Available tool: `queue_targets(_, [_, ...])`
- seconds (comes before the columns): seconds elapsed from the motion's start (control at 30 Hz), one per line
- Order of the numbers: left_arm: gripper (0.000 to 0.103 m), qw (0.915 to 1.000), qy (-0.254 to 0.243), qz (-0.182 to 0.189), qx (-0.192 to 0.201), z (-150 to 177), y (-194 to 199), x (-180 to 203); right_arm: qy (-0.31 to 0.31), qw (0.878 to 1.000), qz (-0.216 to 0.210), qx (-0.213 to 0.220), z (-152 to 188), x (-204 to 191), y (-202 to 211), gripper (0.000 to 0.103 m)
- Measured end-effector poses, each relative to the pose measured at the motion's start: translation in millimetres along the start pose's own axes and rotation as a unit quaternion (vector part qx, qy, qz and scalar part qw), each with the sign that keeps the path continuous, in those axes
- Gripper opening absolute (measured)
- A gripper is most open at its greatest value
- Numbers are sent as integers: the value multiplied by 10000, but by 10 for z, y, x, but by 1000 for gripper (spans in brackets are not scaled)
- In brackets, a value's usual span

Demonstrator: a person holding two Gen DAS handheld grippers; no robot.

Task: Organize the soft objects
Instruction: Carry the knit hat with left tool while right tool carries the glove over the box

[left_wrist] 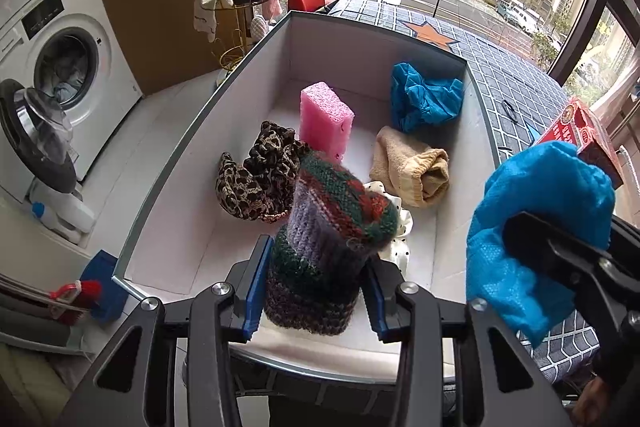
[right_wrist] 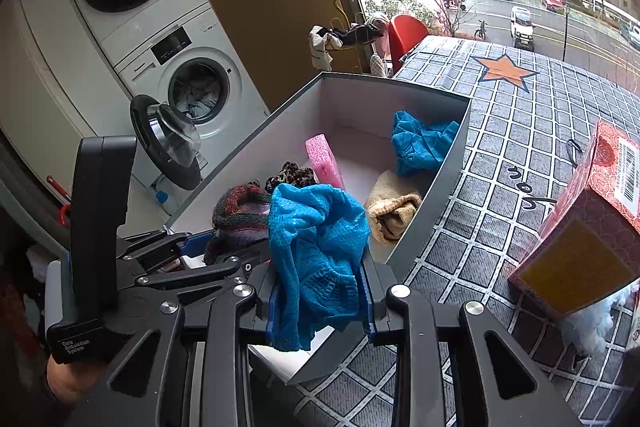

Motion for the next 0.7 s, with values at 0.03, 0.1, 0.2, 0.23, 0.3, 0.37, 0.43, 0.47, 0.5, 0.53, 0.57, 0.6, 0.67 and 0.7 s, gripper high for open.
queue_targets(0.03, [45, 10000, 6, 2, 5, 0, 3, -2, -3, 10000, -4, -5, -1, -1, -1, 31])
queue_targets(0.1, [45, 10000, 11, 18, 20, -1, 11, -5, 18, 10000, 5, -4, -2, -13, -1, 31])
queue_targets(0.2, [45, 10000, 1, 34, 37, -7, 21, -5, 13, 10000, 8, 3, -5, -21, 0, 31])
queue_targets(0.23, [45, 10000, 1, 32, 43, -8, 25, -6, 12, 10000, 15, 9, -9, -24, -2, 31])
queue_targets(0.3, [45, 10000, -2, 37, 49, -7, 26, -11, 15, 10000, 19, 8, -12, -33, -3, 31])
queue_targets(0.37, [45, 10000, -2, 34, 36, -7, 24, -11, 26, 10000, 18, 15, -17, -38, -3, 31])
queue_targets(0.43, [45, 10000, -6, 32, 28, -7, 22, -15, 39, 10000, 16, 13, -22, -46, -8, 31])
queue_targets(0.47, [45, 10000, -13, 32, 25, -8, 21, -15, 44, 10000, 19, 10, -26, -49, -14, 31])
queue_targets(0.5, [45, 10000, -25, 31, 25, -12, 20, -14, 47, 10000, 22, 7, -31, -50, -20, 31])
queue_targets(0.53, [46, 10000, -36, 31, 27, -18, 18, -13, 47, 10000, 23, 2, -30, -49, -20, 31])
queue_targets(0.57, [46, 10000, -40, 33, 30, -24, 17, -14, 49, 10000, 26, 0, -39, -50, -25, 31])
queue_targets(0.6, [46, 10000, -46, 34, 39, -31, 18, -14, 52, 10000, 30, 1, -50, -52, -28, 31])
queue_targets(0.67, [46, 10000, -60, 30, 56, -48, 23, -13, 59, 10000, 39, 20, -76, -55, -27, 31])
queue_targets(0.7, [46, 9999, -67, 37, 65, -54, 27, -13, 65, 10000, 49, 35, -93, -57, -24, 31])
Point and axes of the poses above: each gripper's, at about its wrist camera, not at the fingertips, and y roughly against the way its jaws point, x to its right, z to its underside, the point moved 2 cm from there along -y, roughly the way its jaws point, and after that the axes turned 7 degrees about -y, right-handed, at the moved point
